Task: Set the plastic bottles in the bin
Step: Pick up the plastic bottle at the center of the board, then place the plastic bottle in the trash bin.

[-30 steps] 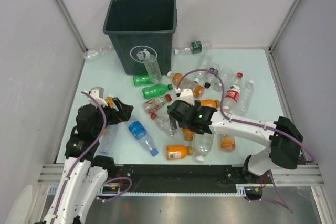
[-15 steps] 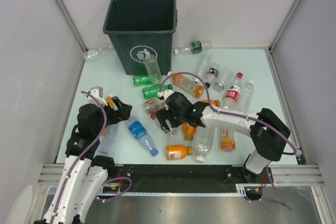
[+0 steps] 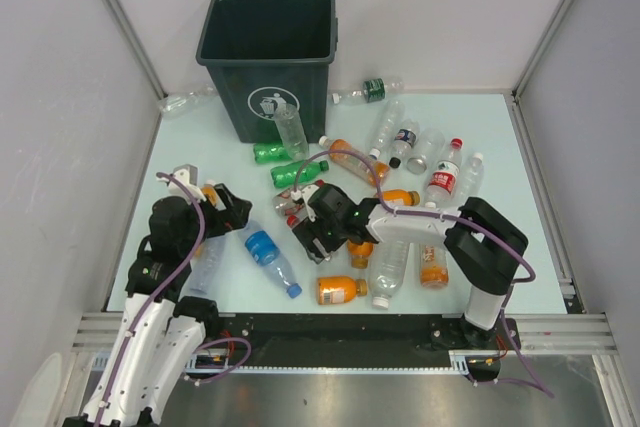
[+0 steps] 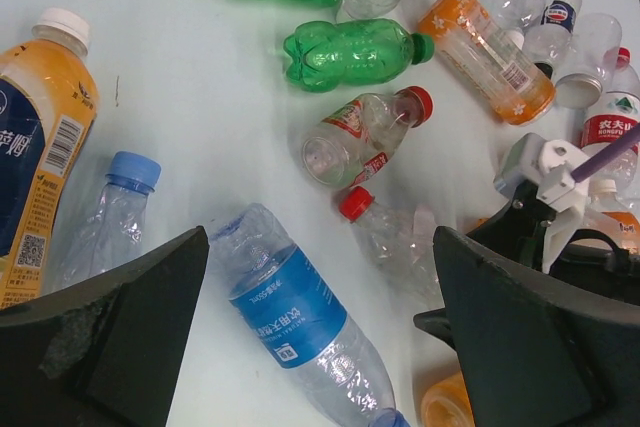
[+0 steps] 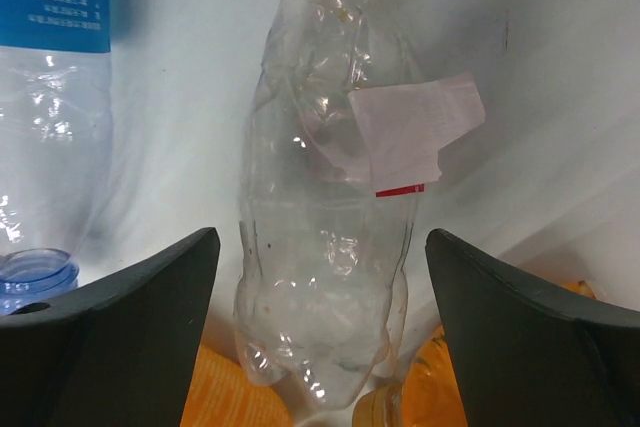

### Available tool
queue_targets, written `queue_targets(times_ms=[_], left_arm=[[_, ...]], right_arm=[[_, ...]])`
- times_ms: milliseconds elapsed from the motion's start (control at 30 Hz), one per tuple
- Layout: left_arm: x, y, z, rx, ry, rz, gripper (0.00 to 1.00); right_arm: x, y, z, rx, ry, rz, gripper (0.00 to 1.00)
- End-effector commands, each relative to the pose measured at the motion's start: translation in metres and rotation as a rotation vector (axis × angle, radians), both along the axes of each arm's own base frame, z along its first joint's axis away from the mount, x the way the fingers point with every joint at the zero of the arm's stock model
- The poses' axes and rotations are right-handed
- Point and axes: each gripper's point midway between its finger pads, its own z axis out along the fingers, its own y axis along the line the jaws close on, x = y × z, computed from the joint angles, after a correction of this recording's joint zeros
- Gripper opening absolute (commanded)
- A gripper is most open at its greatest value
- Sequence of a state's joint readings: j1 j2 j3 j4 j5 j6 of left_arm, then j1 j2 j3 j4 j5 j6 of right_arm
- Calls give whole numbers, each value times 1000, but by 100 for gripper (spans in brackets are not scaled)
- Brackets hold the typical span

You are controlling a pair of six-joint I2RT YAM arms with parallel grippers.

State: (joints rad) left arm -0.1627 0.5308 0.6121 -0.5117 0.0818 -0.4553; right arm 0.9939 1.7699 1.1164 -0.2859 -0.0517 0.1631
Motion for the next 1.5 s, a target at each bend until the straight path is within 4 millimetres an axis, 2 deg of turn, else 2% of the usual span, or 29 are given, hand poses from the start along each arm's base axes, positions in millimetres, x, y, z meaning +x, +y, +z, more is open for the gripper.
queue_targets(times_ms=[0, 133, 233, 267, 367, 467, 500, 567, 600, 700, 733, 800, 833, 867, 933, 967, 1067, 1100, 1167, 1200, 1233, 1267, 1300, 1333, 1433, 1467], left_arm=[[2, 1, 6, -8, -31, 14, 100], [2, 2, 6, -8, -25, 21, 100], [2, 2, 4, -5, -15, 23, 100], [2, 2, 4, -5, -13, 23, 100], [3, 7, 4, 5, -13, 48, 100], [1, 11, 9, 7, -34, 69, 100], [0, 11, 12, 3, -50, 71, 100], [-1, 11, 13, -3, -58, 73, 100], [-2, 12, 15, -4, -69, 76, 100], [-3, 12, 17, -9, -78, 77, 100], [-3, 12, 16, -8, -76, 77, 99], [-3, 12, 15, -7, -70, 77, 100], [-2, 12, 16, -6, -72, 77, 100], [-2, 12, 16, -5, -71, 75, 100], [-2, 12, 16, -5, -69, 75, 100], [-2, 12, 15, -3, -66, 76, 100], [-2, 11, 15, -3, -65, 73, 100], [-2, 11, 15, -4, -66, 70, 100], [-3, 10, 15, -7, -65, 63, 100], [-3, 10, 15, -8, -67, 63, 100], [-3, 10, 15, -7, -65, 63, 100], [-3, 9, 16, -8, -70, 61, 99], [-3, 10, 17, -9, -76, 63, 100], [-3, 10, 16, -8, -75, 62, 100], [-2, 9, 15, -6, -70, 56, 100], [-2, 8, 14, -8, -62, 52, 100]], right_arm=[[2, 7, -1, -8, -47, 34, 88], [4, 8, -1, -8, -64, 30, 77], [4, 10, 7, 7, -79, 36, 57], [4, 11, 12, 15, -89, 38, 46], [0, 12, 27, 35, -111, 59, 32], [-3, 10, 40, 49, -124, 71, 23], [-3, 10, 50, 66, -140, 68, 20], [-5, 9, 65, 90, -154, 70, 19], [-6, 9, 83, 128, -177, 69, 18], [0, 7, 115, 192, -245, 43, 18], [1, 8, 137, 247, -284, 41, 18], [2, 8, 164, 308, -335, 53, 18], [5, 7, 188, 366, -380, 45, 18], [8, 7, 203, 398, -409, 41, 17], [18, 5, 230, 447, -476, 23, 14], [23, 3, 250, 483, -514, 10, 13], [41, 1, 285, 558, -604, -21, 14], [45, 2, 303, 592, -629, -28, 14], [60, 0, 321, 603, -685, -33, 15], [69, 2, 337, 621, -712, -45, 16], [74, 3, 340, 620, -724, -44, 15], [83, 1, 353, 642, -759, -61, 15], [91, 3, 354, 641, -771, -74, 15], [97, 2, 370, 679, -807, -88, 15], [127, -2, 387, 738, -875, -187, 14], [136, -1, 386, 735, -898, -199, 14]])
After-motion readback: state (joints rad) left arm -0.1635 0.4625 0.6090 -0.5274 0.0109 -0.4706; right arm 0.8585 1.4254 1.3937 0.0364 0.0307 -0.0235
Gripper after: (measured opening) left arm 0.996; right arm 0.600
